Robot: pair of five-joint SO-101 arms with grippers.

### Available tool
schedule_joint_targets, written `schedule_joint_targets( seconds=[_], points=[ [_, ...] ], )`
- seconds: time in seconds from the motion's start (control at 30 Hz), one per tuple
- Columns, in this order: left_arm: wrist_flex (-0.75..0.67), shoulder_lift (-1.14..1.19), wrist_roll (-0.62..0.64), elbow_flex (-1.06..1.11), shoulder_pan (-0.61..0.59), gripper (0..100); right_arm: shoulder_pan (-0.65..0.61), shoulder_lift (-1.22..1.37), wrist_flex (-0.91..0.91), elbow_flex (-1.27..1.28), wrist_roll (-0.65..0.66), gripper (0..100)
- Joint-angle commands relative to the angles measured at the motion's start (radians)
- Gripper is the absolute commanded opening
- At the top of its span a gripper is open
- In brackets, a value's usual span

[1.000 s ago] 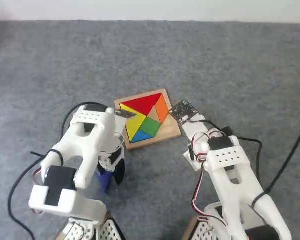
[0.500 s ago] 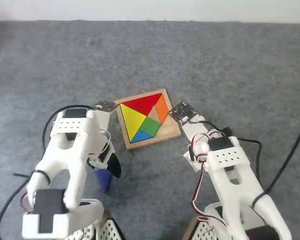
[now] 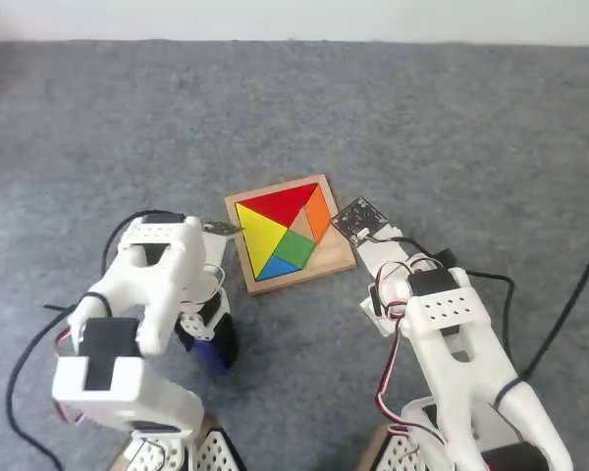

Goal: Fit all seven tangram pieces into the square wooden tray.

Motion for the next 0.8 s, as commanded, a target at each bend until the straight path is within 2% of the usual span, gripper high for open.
schedule_joint_targets(
  seconds=[0.0,0.27,0.4,0.63,0.77],
  points=[
    [-0.015,0.015,-0.006,-0.021,0.02,23,0.007,-0.022,-0.016,-0.014,0.006,50.4],
    [-0.061,0.025,0.028,-0.022,0.1,22,0.007,-0.022,-0.016,-0.012,0.006,50.4],
    [-0.058,0.025,0.028,-0.061,0.103,15,0.007,-0.022,-0.016,-0.012,0.006,50.4],
    [-0.04,0.026,0.021,-0.117,0.11,10,0.007,-0.022,-0.016,-0.012,0.006,50.4],
    [-0.028,0.025,0.029,-0.117,0.178,9,0.007,-0.022,-0.016,-0.012,0.006,50.4]
  ],
)
